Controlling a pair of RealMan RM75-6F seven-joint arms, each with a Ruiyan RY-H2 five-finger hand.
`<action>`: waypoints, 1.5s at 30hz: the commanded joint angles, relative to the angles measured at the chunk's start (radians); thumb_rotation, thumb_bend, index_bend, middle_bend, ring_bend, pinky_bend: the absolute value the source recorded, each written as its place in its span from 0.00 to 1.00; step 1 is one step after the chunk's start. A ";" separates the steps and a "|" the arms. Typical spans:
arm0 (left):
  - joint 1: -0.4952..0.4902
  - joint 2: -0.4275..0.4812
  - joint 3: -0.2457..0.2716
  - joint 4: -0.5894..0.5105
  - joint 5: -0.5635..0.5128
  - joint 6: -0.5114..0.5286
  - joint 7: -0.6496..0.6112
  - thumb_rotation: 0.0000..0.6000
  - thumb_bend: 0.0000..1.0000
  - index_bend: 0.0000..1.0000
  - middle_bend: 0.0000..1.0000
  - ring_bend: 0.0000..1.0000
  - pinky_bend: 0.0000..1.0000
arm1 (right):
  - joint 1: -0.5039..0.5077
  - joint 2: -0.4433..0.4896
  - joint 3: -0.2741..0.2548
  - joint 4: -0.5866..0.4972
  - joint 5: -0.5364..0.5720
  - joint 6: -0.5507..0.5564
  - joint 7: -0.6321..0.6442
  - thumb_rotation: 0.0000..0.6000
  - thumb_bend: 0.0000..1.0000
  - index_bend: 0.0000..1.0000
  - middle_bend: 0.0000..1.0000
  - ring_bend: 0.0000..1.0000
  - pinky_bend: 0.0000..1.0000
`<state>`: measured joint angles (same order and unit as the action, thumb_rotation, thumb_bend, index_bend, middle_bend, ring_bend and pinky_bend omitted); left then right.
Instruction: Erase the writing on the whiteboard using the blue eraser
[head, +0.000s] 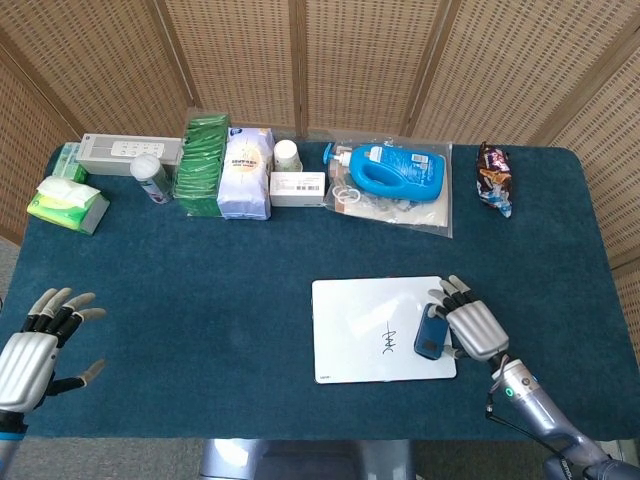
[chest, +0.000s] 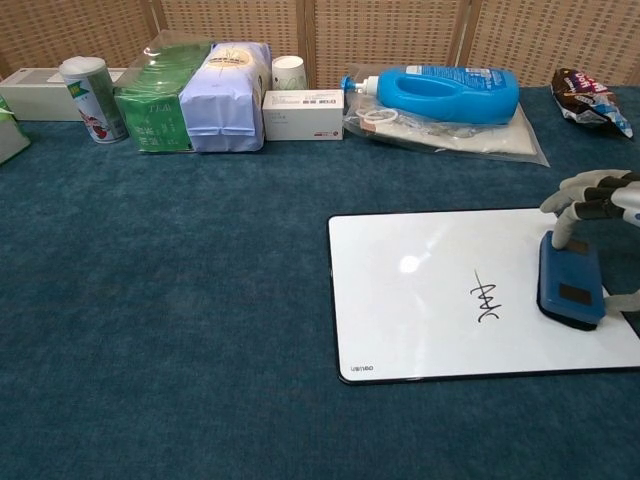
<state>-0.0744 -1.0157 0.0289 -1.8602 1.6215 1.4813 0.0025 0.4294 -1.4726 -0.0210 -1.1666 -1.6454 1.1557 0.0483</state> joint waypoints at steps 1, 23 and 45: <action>-0.001 -0.002 -0.001 0.007 -0.002 0.000 -0.008 1.00 0.29 0.28 0.20 0.09 0.00 | 0.011 -0.005 0.008 -0.014 0.004 -0.006 -0.018 1.00 0.00 0.35 0.16 0.00 0.00; -0.003 -0.009 -0.001 0.057 0.003 0.009 -0.072 1.00 0.29 0.28 0.20 0.09 0.00 | 0.079 0.111 0.063 -0.296 0.245 -0.223 -0.320 1.00 0.06 0.30 0.12 0.00 0.00; -0.004 -0.016 -0.002 0.055 -0.008 0.003 -0.060 1.00 0.29 0.28 0.20 0.09 0.00 | 0.131 0.138 0.076 -0.335 0.377 -0.290 -0.420 1.00 0.06 0.36 0.12 0.00 0.00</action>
<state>-0.0786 -1.0316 0.0265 -1.8058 1.6135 1.4850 -0.0569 0.5576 -1.3355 0.0547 -1.4989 -1.2721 0.8664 -0.3675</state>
